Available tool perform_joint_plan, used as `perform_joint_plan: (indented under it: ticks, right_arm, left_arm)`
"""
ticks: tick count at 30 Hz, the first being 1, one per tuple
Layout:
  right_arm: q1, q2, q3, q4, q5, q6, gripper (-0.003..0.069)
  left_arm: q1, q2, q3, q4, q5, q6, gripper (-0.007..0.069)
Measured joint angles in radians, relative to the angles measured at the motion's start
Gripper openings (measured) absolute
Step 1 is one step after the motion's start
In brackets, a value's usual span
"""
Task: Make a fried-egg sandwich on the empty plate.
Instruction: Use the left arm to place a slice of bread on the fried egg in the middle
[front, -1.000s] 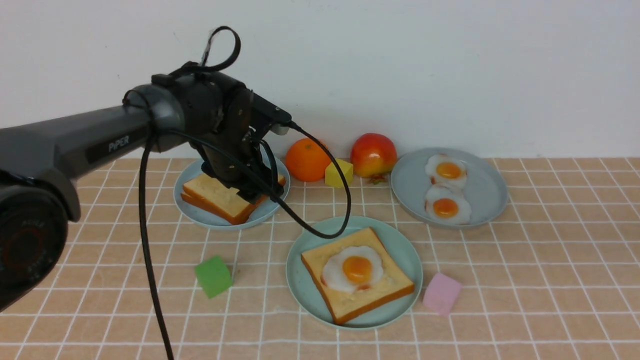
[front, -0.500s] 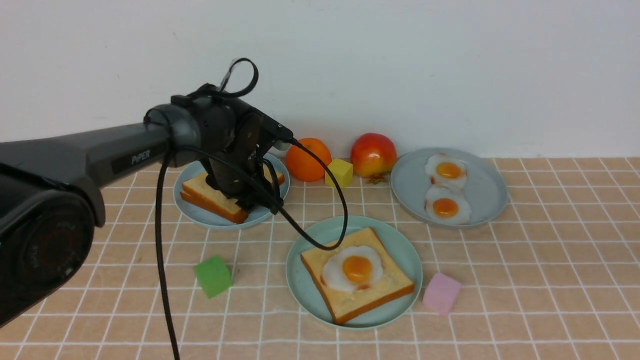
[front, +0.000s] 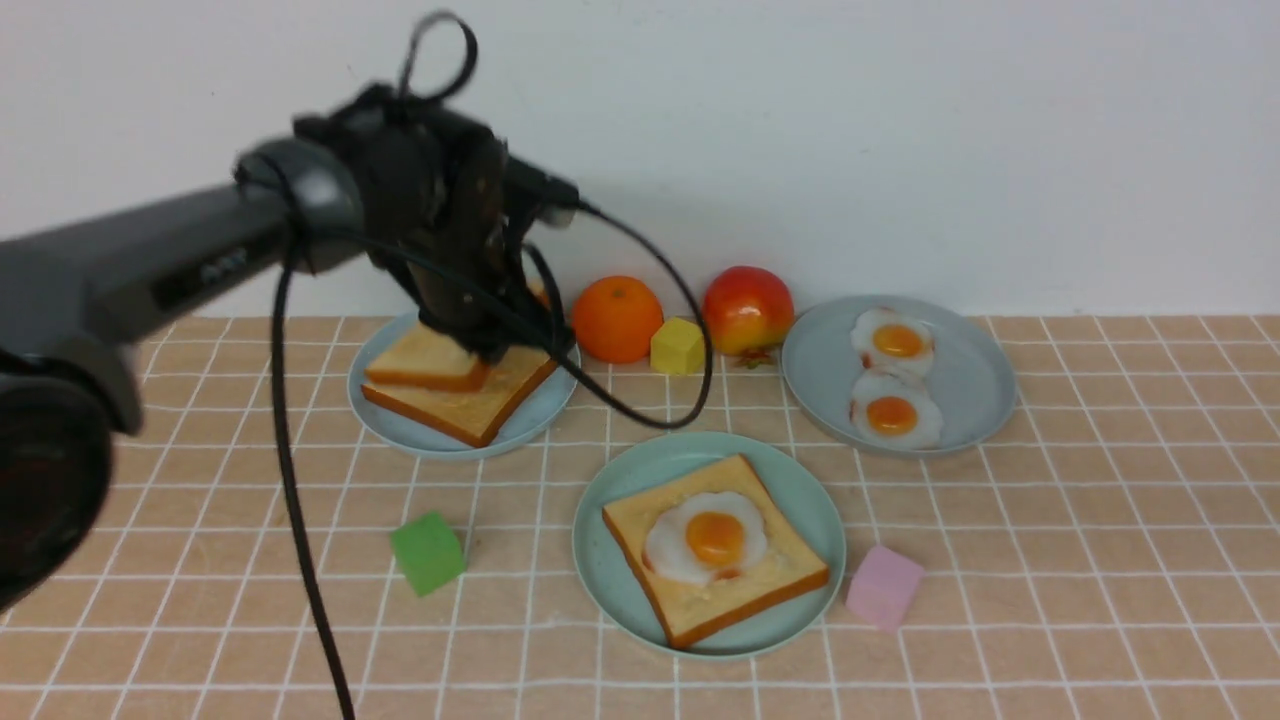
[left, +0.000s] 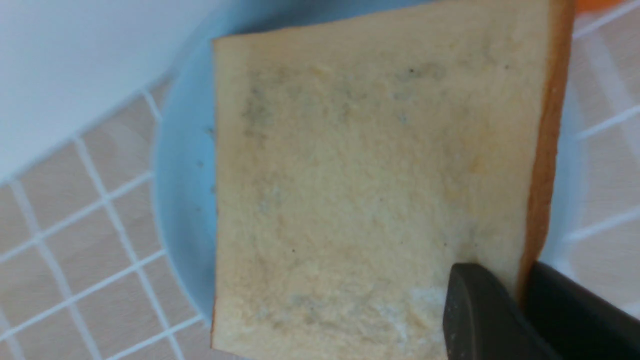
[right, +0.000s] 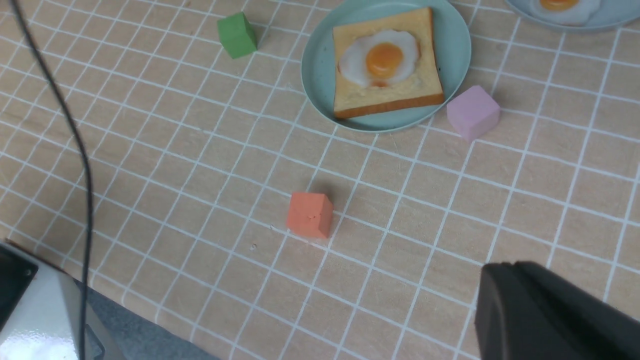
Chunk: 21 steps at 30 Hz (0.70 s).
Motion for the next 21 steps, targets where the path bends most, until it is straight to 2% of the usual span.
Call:
perform_joint_plan:
  ticks: [6,7,10,15,21]
  right_arm:
    - [0.000,-0.012,0.001,-0.002,0.002,-0.006,0.0032]
    - [0.000,-0.026,0.001,-0.006,0.002,-0.006,0.0032]
    - [0.000,-0.064,0.001,-0.028,0.003,-0.006,0.0032]
    - [0.000,-0.117,0.001,-0.047,0.003,-0.006,0.0032]
    - [0.000,-0.152,0.001,-0.048,0.003,-0.006,0.0032]
  left_arm:
    - [-0.144,-0.174,0.106,-0.034,0.000,0.019,0.0081]
    - [-0.206,-0.203,0.173,-0.035,-0.023,0.044,0.0081]
    - [-0.306,-0.217,0.291,-0.037,-0.086,0.087,0.0081]
    - [-0.382,-0.188,0.412,-0.026,-0.164,0.097,0.0080]
    - [-0.400,-0.137,0.427,0.038,-0.236,0.098,0.0079]
